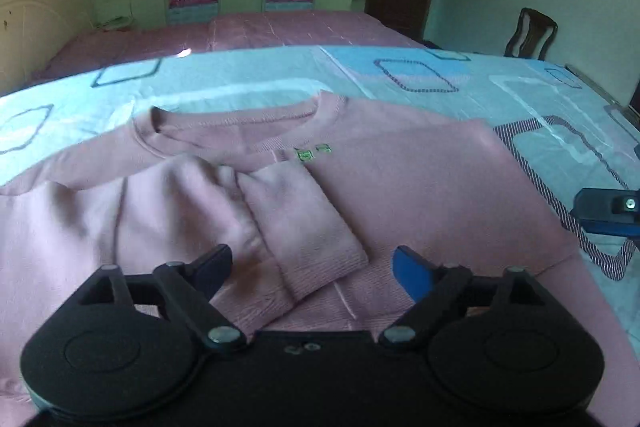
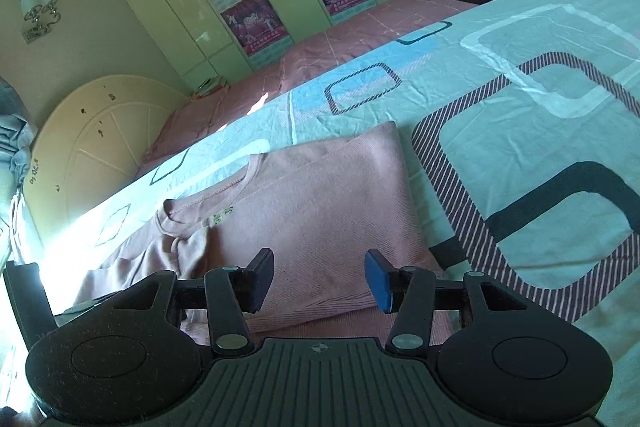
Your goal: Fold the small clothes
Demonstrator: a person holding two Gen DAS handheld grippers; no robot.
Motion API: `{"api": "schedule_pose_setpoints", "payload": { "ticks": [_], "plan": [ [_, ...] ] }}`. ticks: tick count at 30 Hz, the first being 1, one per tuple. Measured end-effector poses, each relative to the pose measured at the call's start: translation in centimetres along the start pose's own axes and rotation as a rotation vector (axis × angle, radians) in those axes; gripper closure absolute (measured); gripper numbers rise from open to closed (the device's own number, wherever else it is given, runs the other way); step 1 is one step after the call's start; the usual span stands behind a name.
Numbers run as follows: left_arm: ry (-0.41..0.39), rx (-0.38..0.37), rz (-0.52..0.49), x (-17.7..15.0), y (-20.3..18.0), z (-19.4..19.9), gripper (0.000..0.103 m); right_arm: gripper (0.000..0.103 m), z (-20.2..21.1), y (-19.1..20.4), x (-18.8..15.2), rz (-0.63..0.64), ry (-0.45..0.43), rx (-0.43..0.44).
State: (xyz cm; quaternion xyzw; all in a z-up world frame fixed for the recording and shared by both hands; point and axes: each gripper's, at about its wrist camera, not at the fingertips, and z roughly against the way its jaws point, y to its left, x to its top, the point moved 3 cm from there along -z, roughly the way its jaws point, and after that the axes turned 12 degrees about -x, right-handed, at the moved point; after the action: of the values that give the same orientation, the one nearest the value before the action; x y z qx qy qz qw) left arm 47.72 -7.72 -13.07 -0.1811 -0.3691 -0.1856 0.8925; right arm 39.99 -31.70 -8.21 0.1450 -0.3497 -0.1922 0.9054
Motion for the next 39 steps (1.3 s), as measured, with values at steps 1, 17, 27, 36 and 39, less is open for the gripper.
{"api": "schedule_pose_setpoints", "payload": {
  "ticks": [1, 17, 27, 36, 39],
  "plan": [
    [-0.032, 0.026, -0.035, -0.1, 0.1, 1.5, 0.022, 0.053, -0.4, 0.5, 0.0, -0.008, 0.013, 0.023],
    [-0.003, 0.338, 0.225, -7.3, 17.7, 13.7, 0.076, 0.053, -11.2, 12.0, -2.4, 0.082, 0.257, 0.193],
    [0.006, 0.272, 0.153, -5.8, 18.6, 11.8, 0.091, 0.098, -9.5, 15.9, -0.1, 0.276, 0.143, 0.173],
    [0.017, 0.262, 0.122, -6.9, 18.4, 12.0, 0.092, 0.098, -5.7, 10.7, -0.9, 0.420, -0.037, -0.021],
    [0.029, 0.262, 0.112, -6.7, 18.4, 11.7, 0.092, 0.098, -7.8, 7.7, -4.2, 0.338, 0.052, -0.033]
  ]
}}
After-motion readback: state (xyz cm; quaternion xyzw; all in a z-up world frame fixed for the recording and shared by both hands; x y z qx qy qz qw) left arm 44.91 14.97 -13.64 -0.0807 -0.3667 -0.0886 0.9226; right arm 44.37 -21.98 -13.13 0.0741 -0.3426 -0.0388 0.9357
